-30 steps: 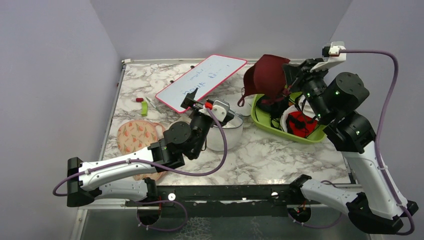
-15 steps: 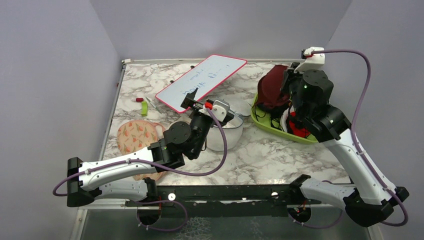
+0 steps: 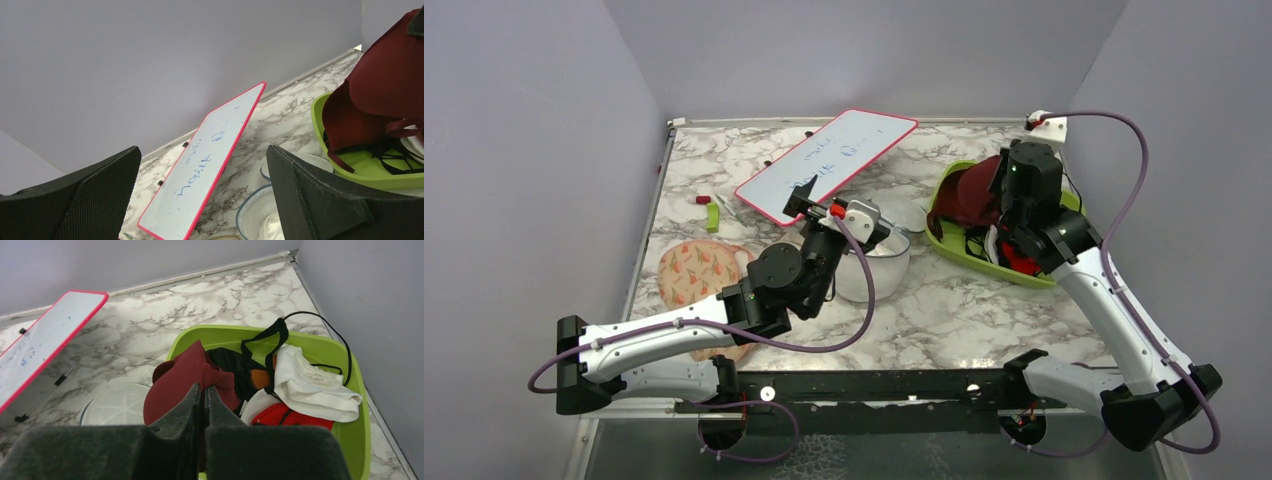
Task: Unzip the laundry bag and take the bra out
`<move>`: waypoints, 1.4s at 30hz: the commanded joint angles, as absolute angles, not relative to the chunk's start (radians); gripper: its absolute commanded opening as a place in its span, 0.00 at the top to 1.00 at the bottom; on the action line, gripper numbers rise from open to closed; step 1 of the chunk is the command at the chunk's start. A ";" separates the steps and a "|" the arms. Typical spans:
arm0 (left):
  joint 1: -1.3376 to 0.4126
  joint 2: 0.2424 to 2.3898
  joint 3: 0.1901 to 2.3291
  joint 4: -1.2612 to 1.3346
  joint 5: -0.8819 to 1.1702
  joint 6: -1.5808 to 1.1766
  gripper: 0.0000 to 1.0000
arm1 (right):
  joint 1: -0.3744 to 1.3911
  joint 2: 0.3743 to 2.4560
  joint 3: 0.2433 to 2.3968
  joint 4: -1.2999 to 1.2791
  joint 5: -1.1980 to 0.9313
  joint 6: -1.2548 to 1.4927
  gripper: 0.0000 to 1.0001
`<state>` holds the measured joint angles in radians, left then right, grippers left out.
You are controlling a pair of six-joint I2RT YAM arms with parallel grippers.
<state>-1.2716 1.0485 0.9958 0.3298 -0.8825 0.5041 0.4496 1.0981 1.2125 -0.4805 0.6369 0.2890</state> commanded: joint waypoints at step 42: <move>-1.269 1.036 1.005 0.325 -0.873 0.474 0.08 | 0.105 1.503 0.923 -0.115 0.228 0.389 0.68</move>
